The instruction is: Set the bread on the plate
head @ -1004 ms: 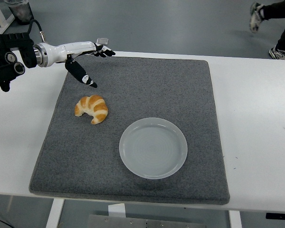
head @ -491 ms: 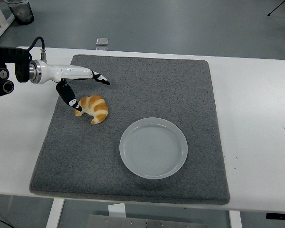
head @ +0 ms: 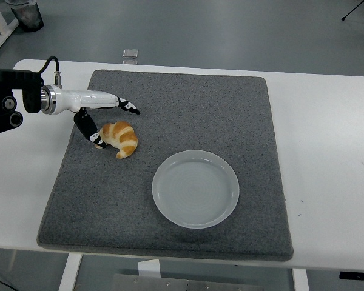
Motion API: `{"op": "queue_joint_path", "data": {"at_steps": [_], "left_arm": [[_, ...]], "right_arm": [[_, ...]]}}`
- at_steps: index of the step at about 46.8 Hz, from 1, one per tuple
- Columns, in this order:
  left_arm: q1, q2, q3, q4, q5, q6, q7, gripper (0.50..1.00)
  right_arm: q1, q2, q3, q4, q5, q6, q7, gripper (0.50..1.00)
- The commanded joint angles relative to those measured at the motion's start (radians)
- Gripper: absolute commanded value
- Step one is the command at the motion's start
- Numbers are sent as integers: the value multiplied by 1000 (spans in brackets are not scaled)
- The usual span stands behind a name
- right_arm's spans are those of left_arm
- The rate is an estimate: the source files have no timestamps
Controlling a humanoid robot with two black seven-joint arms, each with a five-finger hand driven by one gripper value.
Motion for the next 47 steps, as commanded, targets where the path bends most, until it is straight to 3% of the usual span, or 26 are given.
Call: {"op": "queue_joint_path", "data": {"at_steps": [1,15,36,47], "left_arm": [[3,-17,0,10,0,0,1,994],[27,-83,-1,70,0,1,-1,994],[49,-108,0,93,1,20,1,992],[50,-119,0,102,15,24,1,945]], "right_arm": [[0,0,0,0,-1,0,0,952],[0,0,0,0,1,0,0,954],[0,0,0,0,1,0,0,952],[0,0,0,0,1,0,0,952]]}}
